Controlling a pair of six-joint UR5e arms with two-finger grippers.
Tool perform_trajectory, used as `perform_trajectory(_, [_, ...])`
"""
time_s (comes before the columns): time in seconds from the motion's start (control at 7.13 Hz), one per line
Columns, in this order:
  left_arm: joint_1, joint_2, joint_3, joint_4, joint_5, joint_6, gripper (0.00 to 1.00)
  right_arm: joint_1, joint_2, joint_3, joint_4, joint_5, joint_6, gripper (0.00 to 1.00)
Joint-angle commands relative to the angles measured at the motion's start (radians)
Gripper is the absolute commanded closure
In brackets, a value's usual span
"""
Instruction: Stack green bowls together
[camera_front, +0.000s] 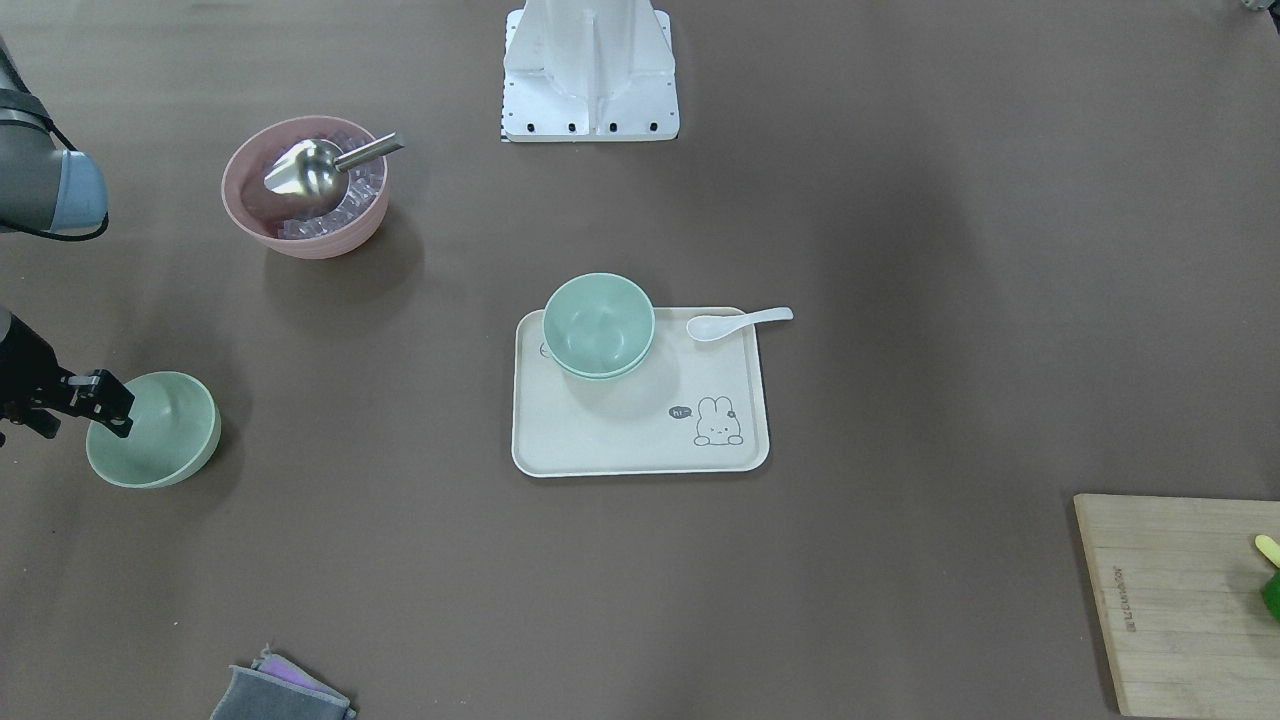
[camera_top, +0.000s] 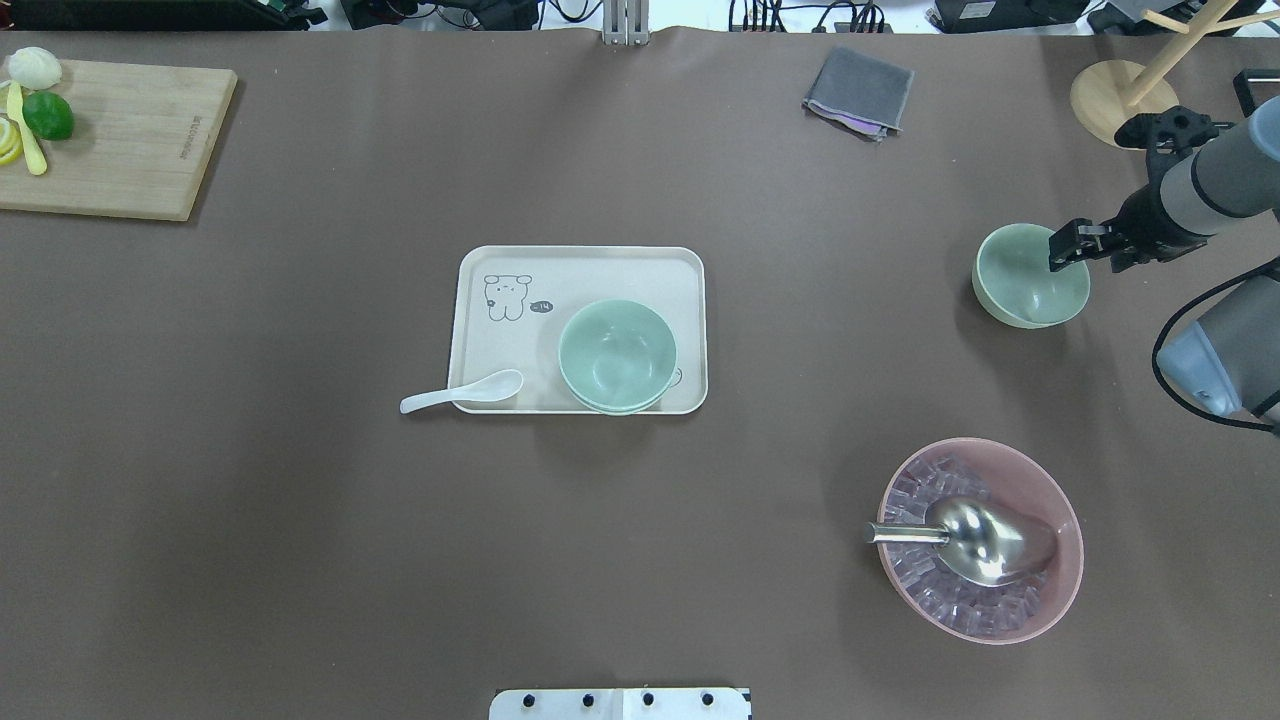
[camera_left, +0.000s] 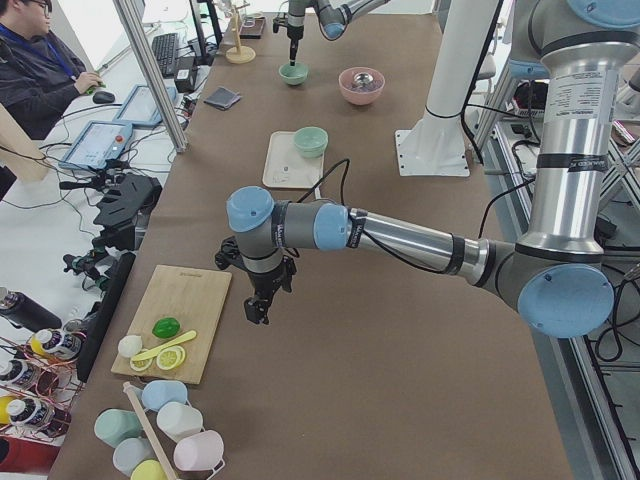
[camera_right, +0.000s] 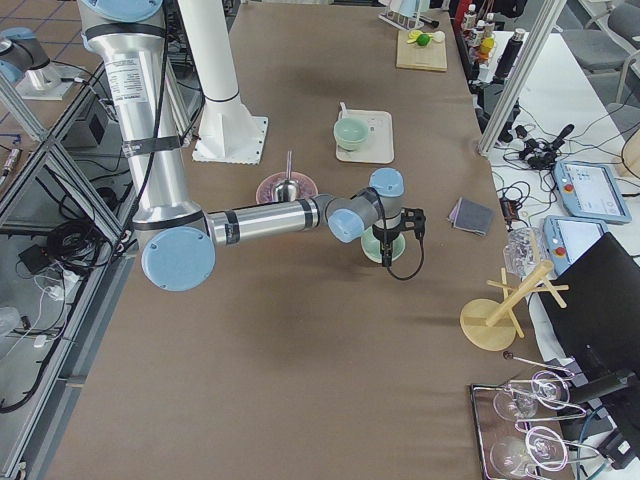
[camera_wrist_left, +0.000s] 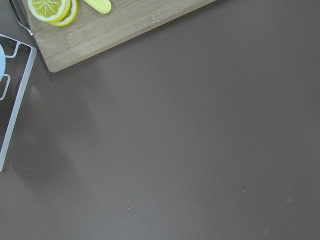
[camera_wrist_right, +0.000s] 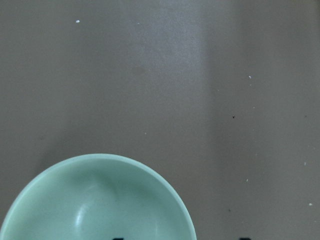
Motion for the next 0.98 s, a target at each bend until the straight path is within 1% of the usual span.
perform_trajectory(0.0, [0.000, 0.001, -0.002, 0.000, 0.002, 0.000, 0.02, -0.011, -0.025, -0.005, 0.018, -0.018, 0.008, 0.33])
perform_trajectory(0.14, [0.000, 0.001, -0.002, 0.000, 0.002, 0.000, 0.02, -0.014, -0.029, -0.005, 0.019, -0.018, 0.008, 0.40])
perform_trajectory(0.28, [0.000, 0.000, -0.003, 0.000, 0.002, 0.000, 0.02, -0.014, -0.034, 0.000, 0.019, -0.018, 0.008, 0.52])
perform_trajectory(0.42, [0.000, 0.000, -0.005, 0.000, 0.002, 0.000, 0.02, -0.015, -0.034, 0.001, 0.019, -0.015, 0.010, 0.69])
perform_trajectory(0.56, [0.000, 0.000, -0.006, 0.000, 0.002, 0.000, 0.02, -0.017, -0.032, 0.006, 0.019, -0.012, 0.010, 0.82])
perform_trajectory(0.7, [0.000, 0.000, -0.019, 0.000, 0.003, -0.006, 0.02, -0.024, -0.034, 0.000, 0.019, -0.014, 0.008, 1.00])
perform_trajectory(0.84, [0.000, 0.006, -0.017, 0.000, 0.003, -0.005, 0.02, -0.024, -0.029, 0.009, 0.019, -0.012, 0.010, 1.00])
